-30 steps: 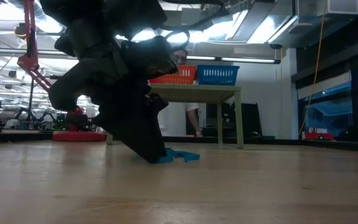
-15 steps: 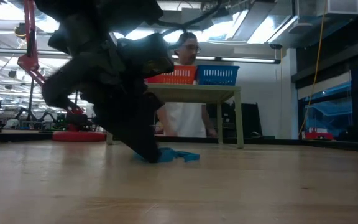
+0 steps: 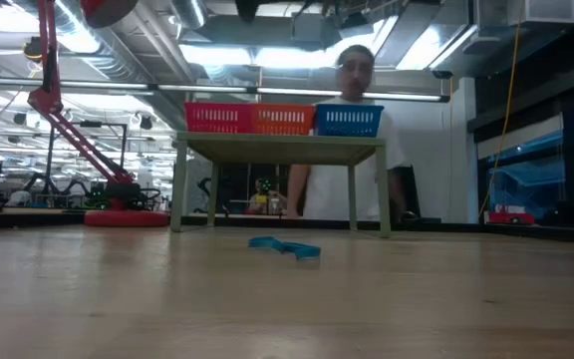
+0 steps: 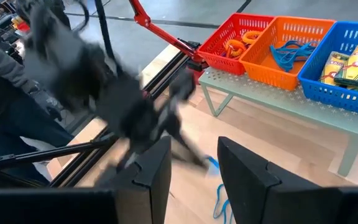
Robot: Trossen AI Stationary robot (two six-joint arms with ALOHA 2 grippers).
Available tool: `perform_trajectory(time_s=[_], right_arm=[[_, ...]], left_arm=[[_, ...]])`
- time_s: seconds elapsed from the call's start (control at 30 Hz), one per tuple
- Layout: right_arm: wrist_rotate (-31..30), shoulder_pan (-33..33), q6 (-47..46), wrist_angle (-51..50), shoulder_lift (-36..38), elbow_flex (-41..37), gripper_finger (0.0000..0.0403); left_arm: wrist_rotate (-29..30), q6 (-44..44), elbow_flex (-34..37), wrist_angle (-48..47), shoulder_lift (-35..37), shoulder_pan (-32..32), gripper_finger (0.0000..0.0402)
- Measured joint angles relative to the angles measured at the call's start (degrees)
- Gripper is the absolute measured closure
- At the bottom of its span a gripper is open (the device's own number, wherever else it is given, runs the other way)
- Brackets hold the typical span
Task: Pick & Place Office Desk Supplies
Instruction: Put the blue rubber band into the orange bin on the shelf
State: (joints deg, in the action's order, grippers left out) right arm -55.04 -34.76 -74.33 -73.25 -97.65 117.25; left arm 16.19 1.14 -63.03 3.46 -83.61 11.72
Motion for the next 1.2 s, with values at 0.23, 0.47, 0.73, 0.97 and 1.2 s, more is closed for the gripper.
perform_trajectory(time_s=[0.23,0.47,0.73,0.97,1.2], right_arm=[[-1.5,0.0,0.4,0.0,0.0,0.0,0.027],[-1.5,0.0,0.6,0.0,0.0,0.0,0.027],[-1.5,0.0,0.2,0.0,0.0,0.0,0.027],[-1.5,-0.9,-0.2,0.0,0.0,0.0,0.027],[-1.5,-2.4,-1.4,0.0,0.0,0.0,0.027]], left_arm=[[2.0,3.2,-4.5,0.2,4.7,-11.8,0.0399],[-3.7,5.1,-8.1,-0.1,3.0,-24.6,0.04],[-11.0,2.0,-8.1,-0.7,-1.2,-36.1,0.0399],[-17.7,1.7,-8.1,-3.5,-4.9,-39.7,0.0397],[-24.1,1.2,-8.1,-7.7,-4.5,-42.5,0.035]])
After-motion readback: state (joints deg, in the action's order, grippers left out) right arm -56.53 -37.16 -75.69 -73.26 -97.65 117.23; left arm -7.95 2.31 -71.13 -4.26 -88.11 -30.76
